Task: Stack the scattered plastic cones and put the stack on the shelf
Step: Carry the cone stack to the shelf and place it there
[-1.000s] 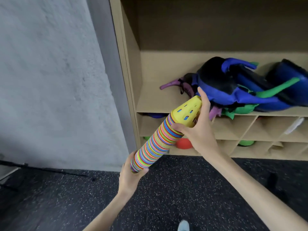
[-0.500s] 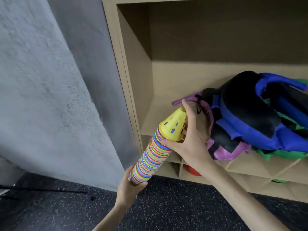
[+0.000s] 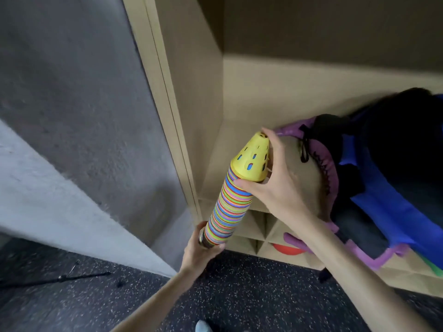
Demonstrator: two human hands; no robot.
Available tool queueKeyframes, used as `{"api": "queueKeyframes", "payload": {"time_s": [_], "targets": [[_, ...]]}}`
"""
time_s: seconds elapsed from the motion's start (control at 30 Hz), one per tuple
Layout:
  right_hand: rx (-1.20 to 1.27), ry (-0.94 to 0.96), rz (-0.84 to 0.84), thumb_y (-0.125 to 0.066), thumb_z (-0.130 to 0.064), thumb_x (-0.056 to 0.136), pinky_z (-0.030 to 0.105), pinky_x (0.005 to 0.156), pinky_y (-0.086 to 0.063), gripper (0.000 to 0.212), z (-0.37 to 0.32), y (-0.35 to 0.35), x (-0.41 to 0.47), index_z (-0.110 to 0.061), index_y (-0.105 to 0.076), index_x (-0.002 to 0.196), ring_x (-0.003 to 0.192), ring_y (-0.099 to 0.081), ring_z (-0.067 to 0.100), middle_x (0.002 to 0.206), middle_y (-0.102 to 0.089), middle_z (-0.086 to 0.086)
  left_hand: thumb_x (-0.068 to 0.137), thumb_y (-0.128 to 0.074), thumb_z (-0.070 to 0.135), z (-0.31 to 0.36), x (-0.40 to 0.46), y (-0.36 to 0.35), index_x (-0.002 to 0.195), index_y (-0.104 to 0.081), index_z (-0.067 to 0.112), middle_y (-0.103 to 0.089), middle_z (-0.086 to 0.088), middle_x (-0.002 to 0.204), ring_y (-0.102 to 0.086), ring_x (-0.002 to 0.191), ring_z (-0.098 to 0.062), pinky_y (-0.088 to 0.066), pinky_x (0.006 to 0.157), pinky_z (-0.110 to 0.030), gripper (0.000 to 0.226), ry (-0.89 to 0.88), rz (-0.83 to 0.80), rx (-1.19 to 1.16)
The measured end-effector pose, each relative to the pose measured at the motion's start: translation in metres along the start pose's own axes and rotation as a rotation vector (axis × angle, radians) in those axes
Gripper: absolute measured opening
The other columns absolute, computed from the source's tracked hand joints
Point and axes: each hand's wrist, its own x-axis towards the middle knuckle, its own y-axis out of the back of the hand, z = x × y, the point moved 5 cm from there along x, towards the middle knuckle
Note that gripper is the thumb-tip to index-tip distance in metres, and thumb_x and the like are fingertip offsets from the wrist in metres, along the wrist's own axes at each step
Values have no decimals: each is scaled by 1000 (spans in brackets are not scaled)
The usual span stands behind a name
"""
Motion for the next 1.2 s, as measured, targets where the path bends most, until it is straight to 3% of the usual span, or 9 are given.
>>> {"api": "queueKeyframes", "payload": {"time_s": [0.1,0.27,0.43,0.57,0.63,0.83,0.9,1.1,1.2], "targets": [[-3,-15,12,-92,-28,66,49,105,-46,107,21,-4,36,-65,-22,138,122,-57,9,138,-45,-33,54,-84,62,8,45,-2,117,-44,69,-76,4,101,-75,89,-19,-61,78,-42,75,13,5,16],[34,-25,62,-92,-29,70,51,108,-46,106,69,-7,90,-62,-23,142,133,-49,2,144,-36,-42,50,-84,62,25,111,-24,116,-52,51,-72,23,98,-68,92,3,-51,78,-15,73,38,-20,24],[5,-61,86,-93,-27,67,55,106,-46,110,100,4,129,-69,-21,138,130,-54,14,138,-41,-42,65,-92,47,31,152,-41,121,-57,41,-73,24,108,-69,104,-3,-52,84,-18,66,42,-23,27],[-52,-81,81,-95,-34,65,52,108,-45,113,117,2,149,-76,-15,133,131,-54,14,136,-40,-48,58,-83,63,36,182,-56,122,-57,39,-74,17,112,-70,107,-7,-52,84,-19,73,31,19,12],[-51,-76,61,-95,-35,63,55,108,-45,112,125,-4,163,-74,-18,135,133,-54,17,141,-46,-36,56,-79,68,36,194,-62,122,-58,41,-75,16,110,-70,104,-4,-50,79,-14,74,26,56,-17],[-39,1,35,-93,-27,66,54,107,-47,111,141,-18,200,-73,-19,134,123,-54,-1,130,-35,-56,54,-71,73,39,230,-62,131,-62,32,-76,14,106,-69,99,-5,-45,70,-14,88,-34,185,38],[-34,25,23,-93,-25,68,54,107,-47,110,148,-29,208,-70,-20,137,124,-53,-6,136,-37,-50,55,-73,71,30,243,-62,133,-62,32,-76,13,108,-69,101,-6,-46,72,-17,88,-44,209,69],[-84,3,23,-92,-28,68,54,108,-44,108,173,-59,213,-65,-19,138,130,-55,17,144,-41,-34,60,-91,48,-9,267,-58,131,-66,30,-74,18,112,-68,102,-1,-47,78,-9,77,-96,209,143],[-83,23,42,-93,-29,69,53,108,-44,107,177,-63,216,-64,-19,138,130,-54,14,144,-39,-35,59,-92,46,-14,278,-56,129,-67,29,-74,17,113,-69,101,-3,-54,83,-23,77,-147,224,180]]}}
